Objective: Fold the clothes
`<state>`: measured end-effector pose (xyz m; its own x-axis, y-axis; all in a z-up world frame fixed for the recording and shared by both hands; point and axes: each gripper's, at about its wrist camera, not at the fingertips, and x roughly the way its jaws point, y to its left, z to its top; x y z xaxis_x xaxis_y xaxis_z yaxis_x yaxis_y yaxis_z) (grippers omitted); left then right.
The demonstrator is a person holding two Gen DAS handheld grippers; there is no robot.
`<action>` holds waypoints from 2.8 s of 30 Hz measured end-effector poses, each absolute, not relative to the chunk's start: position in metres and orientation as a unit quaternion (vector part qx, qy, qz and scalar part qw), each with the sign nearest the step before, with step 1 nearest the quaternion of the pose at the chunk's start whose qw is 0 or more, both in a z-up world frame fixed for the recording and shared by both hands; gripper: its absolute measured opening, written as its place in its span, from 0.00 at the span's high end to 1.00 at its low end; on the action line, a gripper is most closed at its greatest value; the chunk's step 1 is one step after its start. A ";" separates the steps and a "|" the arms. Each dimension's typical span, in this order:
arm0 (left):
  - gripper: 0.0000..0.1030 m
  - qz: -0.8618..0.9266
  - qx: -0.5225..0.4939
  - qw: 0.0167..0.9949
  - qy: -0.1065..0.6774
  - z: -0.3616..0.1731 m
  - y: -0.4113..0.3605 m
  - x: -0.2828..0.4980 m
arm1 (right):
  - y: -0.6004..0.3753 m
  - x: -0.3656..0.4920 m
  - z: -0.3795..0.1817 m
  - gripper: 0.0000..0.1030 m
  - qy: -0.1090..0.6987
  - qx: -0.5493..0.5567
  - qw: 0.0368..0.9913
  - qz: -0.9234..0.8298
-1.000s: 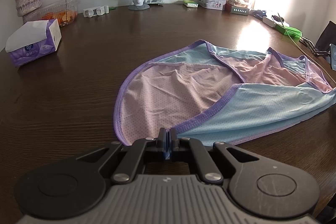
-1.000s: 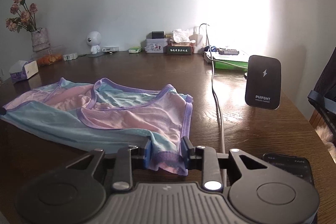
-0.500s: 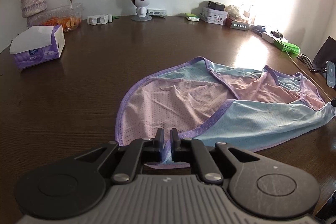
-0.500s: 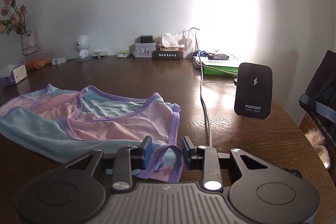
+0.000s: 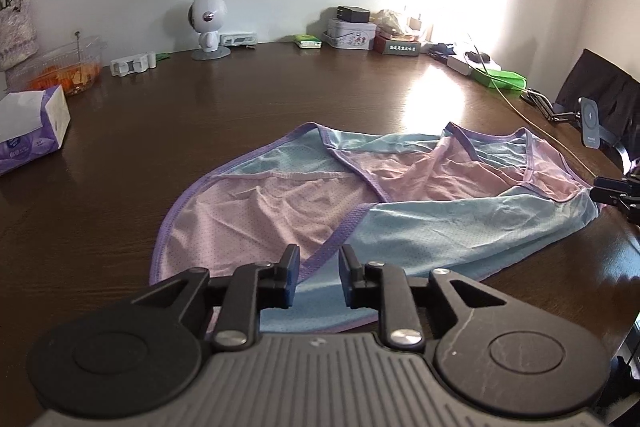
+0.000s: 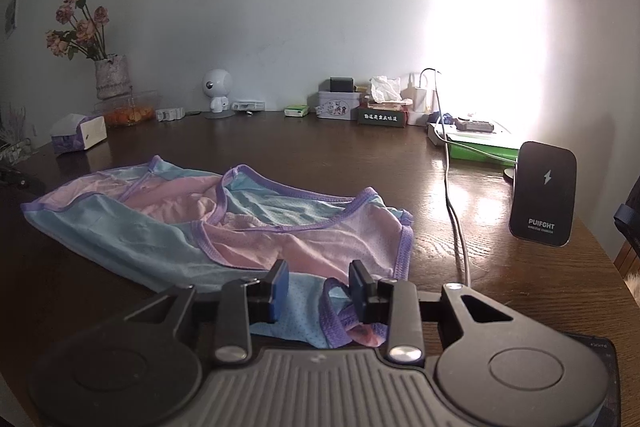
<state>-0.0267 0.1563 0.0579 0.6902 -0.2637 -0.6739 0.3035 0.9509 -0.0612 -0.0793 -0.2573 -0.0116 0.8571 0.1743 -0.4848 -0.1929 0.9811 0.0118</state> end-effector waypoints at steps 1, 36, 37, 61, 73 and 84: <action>0.76 -0.156 0.029 0.918 0.363 0.057 0.155 -0.026 | -0.255 -0.080 -0.012 0.67 0.250 -0.022 0.963 0.099; 0.70 -0.133 0.035 0.916 0.377 0.038 0.164 -0.022 | -0.227 -0.051 -0.025 0.66 0.314 -0.053 0.939 0.130; 0.70 -0.131 0.037 0.915 0.380 0.037 0.165 -0.022 | -0.228 -0.051 -0.025 0.66 0.316 -0.051 0.938 0.131; 0.70 -0.131 0.048 0.908 0.394 0.031 0.163 -0.026 | -0.237 -0.054 -0.026 0.66 0.321 -0.045 0.936 0.137; 0.70 -0.132 0.048 0.907 0.397 0.031 0.162 -0.029 | -0.237 -0.055 -0.026 0.65 0.320 -0.045 0.936 0.137; 0.70 -0.132 0.046 0.908 0.395 0.030 0.163 -0.030 | -0.237 -0.057 -0.026 0.65 0.320 -0.045 0.936 0.139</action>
<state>-0.0296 0.1633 0.0301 0.6539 -0.2025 -0.7290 0.2756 0.9611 -0.0198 -0.0565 -0.2374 -0.0261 0.7565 0.2307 -0.6119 -0.2886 0.9574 0.0041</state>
